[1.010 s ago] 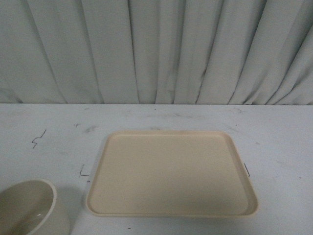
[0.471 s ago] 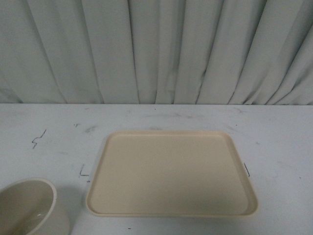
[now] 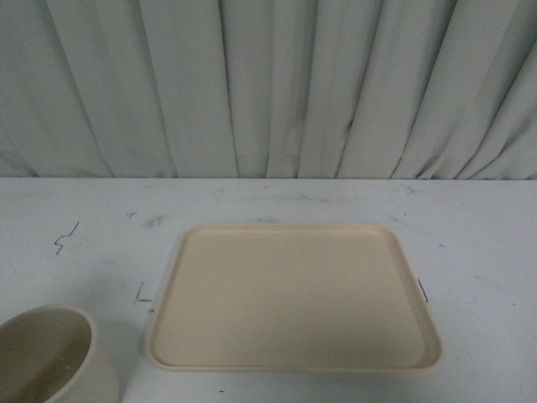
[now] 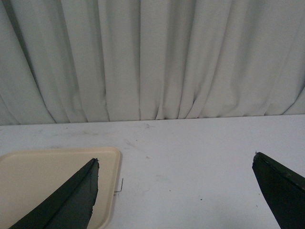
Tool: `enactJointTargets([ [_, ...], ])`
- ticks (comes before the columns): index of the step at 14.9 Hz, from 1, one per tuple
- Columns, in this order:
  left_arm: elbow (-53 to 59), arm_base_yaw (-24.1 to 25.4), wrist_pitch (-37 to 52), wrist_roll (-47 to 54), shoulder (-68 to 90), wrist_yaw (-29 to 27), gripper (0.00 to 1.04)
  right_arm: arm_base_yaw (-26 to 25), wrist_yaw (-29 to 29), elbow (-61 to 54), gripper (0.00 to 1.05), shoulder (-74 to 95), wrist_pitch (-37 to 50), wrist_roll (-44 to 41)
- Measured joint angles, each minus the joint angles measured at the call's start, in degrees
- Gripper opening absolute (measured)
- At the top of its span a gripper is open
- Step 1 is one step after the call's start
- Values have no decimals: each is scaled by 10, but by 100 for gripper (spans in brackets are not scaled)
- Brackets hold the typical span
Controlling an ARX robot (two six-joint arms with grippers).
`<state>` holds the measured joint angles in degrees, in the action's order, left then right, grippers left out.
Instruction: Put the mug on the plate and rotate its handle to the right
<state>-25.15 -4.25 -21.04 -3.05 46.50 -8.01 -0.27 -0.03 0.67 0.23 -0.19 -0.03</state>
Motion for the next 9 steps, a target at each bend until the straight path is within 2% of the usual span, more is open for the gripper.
enactJointTargets([
  [3, -59, 17, 0, -4, 163, 73, 98, 0, 0, 0, 98, 0, 0, 0],
  [9, -90, 37, 52, 27, 346, 55, 98, 0, 0, 0, 98, 0, 0, 0],
])
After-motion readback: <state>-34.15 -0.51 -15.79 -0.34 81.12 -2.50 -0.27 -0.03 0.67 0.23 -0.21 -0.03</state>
